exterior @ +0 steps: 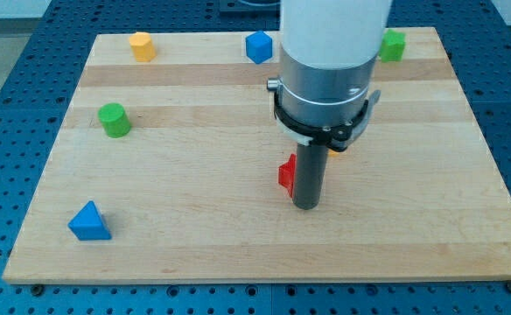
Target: Move the yellow heart towards red star
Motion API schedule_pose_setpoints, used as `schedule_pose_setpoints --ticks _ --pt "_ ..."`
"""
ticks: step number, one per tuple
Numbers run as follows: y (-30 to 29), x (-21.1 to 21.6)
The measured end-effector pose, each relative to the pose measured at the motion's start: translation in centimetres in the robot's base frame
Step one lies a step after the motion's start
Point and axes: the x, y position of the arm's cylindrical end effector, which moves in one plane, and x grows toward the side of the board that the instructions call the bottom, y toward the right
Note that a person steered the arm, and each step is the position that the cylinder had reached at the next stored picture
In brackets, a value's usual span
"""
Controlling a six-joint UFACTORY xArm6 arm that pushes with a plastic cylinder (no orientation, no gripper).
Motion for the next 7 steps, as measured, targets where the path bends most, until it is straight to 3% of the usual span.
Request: schedule_pose_setpoints --ticks 3,7 --pt "-3.6 -0.9" --pt "0.4 -1.7"
